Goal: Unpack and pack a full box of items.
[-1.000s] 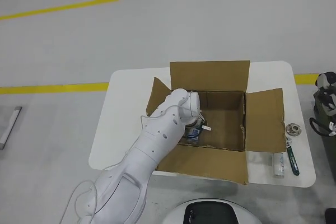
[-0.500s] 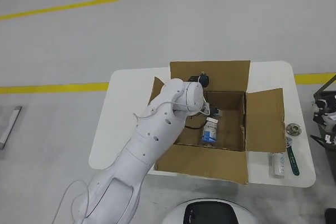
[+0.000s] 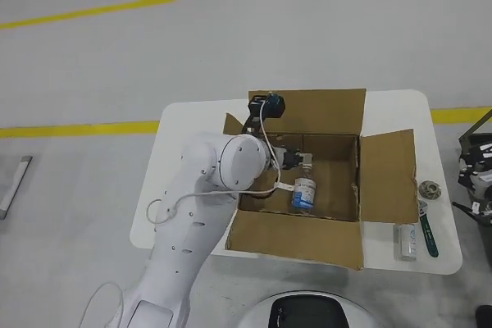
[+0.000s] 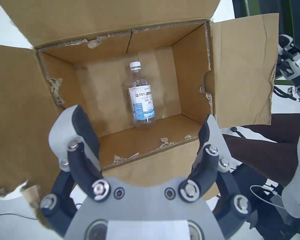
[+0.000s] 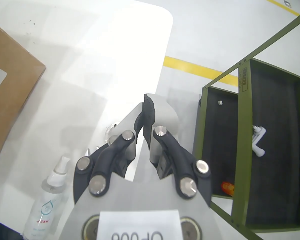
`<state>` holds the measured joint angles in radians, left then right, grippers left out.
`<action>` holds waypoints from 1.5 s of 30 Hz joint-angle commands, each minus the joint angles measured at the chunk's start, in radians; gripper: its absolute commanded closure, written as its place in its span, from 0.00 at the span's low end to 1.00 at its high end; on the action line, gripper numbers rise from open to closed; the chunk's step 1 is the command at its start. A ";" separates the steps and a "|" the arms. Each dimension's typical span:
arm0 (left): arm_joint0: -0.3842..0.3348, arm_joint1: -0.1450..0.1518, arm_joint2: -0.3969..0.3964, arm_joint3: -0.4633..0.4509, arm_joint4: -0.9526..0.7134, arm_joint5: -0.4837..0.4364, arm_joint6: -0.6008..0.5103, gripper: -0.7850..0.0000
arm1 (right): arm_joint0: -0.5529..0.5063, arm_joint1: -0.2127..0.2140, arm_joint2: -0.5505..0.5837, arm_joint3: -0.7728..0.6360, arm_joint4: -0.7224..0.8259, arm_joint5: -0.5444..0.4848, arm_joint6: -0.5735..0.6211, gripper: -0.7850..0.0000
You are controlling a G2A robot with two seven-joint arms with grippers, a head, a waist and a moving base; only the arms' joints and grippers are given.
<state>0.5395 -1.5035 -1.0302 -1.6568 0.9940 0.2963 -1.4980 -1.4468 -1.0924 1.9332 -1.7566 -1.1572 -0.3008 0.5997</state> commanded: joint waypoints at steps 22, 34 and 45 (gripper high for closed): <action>0.085 0.028 -0.123 -0.127 0.089 0.040 0.025 0.00 | 0.017 0.005 -0.087 -0.123 0.097 0.151 0.502 1.00; 0.085 0.028 -0.123 -0.127 0.089 0.040 0.025 0.00 | -0.029 0.004 -0.098 -0.213 0.112 0.297 0.659 1.00; 0.085 0.028 -0.123 -0.127 0.089 0.040 0.025 0.00 | 0.056 0.011 -0.153 -0.196 0.205 0.386 0.890 0.95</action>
<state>0.6244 -1.4754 -1.1534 -1.7840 1.0825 0.3362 -1.4729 -1.3973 -1.0813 1.7951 -1.9524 -0.9487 0.0879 1.4852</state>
